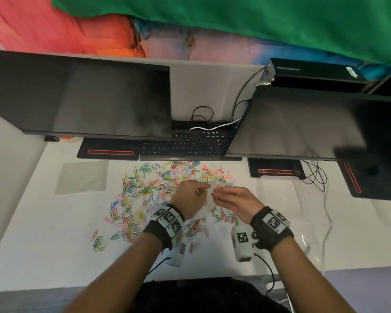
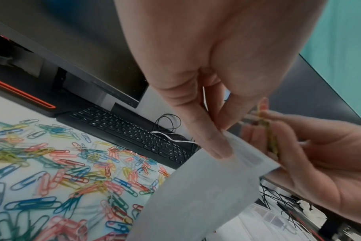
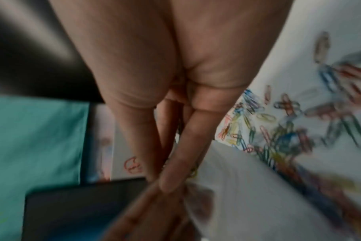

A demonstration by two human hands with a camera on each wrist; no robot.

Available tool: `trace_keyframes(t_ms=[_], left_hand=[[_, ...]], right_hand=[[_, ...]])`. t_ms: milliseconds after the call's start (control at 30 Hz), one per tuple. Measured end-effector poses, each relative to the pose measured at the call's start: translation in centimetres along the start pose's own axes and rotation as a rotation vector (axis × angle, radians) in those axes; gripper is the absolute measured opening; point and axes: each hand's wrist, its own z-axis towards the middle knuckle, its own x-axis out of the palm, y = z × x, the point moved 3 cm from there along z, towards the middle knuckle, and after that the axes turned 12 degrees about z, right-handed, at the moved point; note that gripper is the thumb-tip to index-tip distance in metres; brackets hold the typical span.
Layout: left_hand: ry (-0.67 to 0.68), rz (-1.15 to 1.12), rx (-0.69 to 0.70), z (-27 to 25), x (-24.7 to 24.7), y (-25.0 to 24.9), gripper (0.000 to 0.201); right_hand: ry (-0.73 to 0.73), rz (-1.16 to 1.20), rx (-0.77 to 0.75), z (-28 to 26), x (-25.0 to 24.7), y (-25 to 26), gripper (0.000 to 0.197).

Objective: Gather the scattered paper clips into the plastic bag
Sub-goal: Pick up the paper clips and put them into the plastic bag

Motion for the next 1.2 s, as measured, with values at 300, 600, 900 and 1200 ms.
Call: trace_keyframes(t_ms=[300,600,900,1200], left_hand=[[-0.058,0.006,-0.13,-0.1,1.4,-1.8,0.025],[-0.089,-0.07,-0.189,-0.3,1.3,-1.7,0.025],[-0.12,-0.103,-0.227,-0.6,-0.7,-0.5,0.027],[-0.225,-0.241,-0.2,-0.9,-3.3,2.1,0.026]], right_hand=[[-0.075,-0.893,-0.335,1.9,-0.3,-0.3,0.018],[0.034,-1.074,-0.449,2.6,0.7,-0.3,0.014],[-0.007,-0.805,-0.267,2.6,-4.4,2.2,0.03],[-0.356,-1.262,0.071,3.5,-12.2,-6.6,0.121]])
